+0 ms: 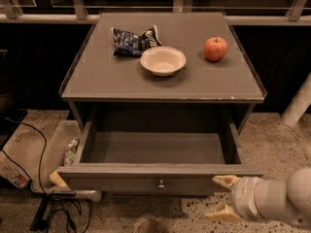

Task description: Close top drawer

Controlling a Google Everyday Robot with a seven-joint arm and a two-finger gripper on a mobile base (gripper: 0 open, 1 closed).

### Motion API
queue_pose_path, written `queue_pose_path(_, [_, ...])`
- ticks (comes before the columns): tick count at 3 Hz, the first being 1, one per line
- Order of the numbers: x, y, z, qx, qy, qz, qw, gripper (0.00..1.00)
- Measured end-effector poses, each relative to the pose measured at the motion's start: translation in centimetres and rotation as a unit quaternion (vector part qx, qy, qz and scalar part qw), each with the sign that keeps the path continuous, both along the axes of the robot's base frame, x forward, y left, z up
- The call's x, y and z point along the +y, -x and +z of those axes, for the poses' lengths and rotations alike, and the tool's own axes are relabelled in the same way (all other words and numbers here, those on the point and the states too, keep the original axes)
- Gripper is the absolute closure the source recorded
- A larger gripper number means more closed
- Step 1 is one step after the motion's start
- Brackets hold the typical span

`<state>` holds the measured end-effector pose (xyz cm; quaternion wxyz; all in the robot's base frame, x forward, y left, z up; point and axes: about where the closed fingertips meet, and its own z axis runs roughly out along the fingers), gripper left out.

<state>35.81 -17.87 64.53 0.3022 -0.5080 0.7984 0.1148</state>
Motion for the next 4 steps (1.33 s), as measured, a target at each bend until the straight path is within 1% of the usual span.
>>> queue_pose_path(1, [0.2, -3.9, -0.3, -0.012, -0.005, -0.001, 0.9999, 0.6])
queue_pose_path(2, [-0.4, -7.0, -0.2, -0.022, 0.004, -0.007, 0.9997, 0.83])
queue_pose_path(3, [-1.3, -9.0, 0.3, -0.03, 0.016, -0.021, 0.9992, 0.83])
queue_pose_path(4, [-1.4, -8.9, 0.4, -0.03, 0.016, -0.02, 0.9992, 0.62])
